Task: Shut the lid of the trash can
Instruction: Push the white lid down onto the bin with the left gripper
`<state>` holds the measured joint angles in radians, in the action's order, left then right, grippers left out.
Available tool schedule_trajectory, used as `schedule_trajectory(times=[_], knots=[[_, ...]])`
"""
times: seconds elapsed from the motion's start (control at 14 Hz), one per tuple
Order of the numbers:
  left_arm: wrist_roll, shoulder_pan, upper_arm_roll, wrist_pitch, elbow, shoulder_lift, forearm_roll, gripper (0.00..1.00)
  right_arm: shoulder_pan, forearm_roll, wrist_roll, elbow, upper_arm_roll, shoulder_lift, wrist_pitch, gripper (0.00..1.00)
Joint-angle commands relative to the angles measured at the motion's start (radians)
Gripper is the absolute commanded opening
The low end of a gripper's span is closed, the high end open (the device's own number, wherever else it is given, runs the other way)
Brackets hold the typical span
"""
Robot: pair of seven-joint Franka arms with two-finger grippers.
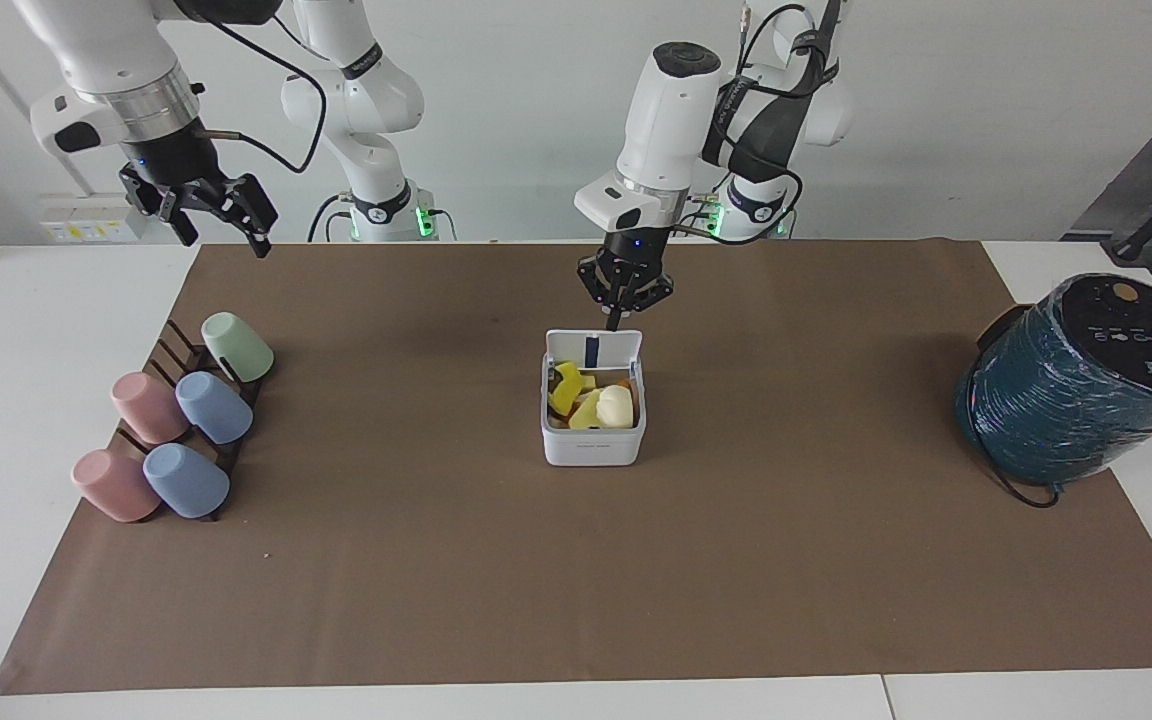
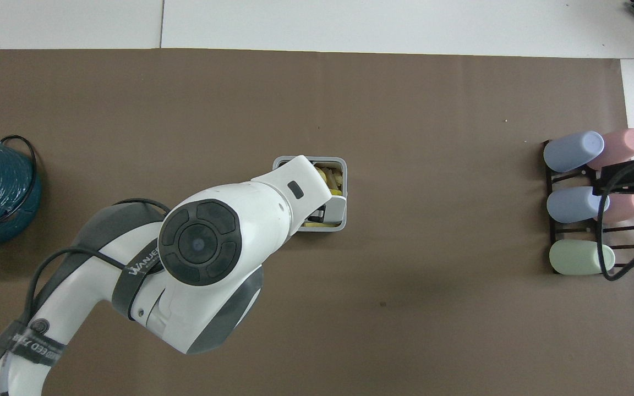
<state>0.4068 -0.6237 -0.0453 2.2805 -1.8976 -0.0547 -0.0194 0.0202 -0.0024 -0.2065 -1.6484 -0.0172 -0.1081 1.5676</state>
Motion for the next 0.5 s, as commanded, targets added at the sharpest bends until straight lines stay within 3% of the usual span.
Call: schedule_trajectory(times=[0.0,0.43], knots=[[0.018,0.01,0.005,0.091,-0.014,-0.046,0.015,0.0,0.014,0.021,0.018,-0.016,0.008,-0.019,-0.009,1.0],[0.012,0.032,0.005,0.204,-0.012,-0.129,0.016,0.0,0.014,0.021,0.018,-0.017,0.008,-0.019,-0.009,1.0]])
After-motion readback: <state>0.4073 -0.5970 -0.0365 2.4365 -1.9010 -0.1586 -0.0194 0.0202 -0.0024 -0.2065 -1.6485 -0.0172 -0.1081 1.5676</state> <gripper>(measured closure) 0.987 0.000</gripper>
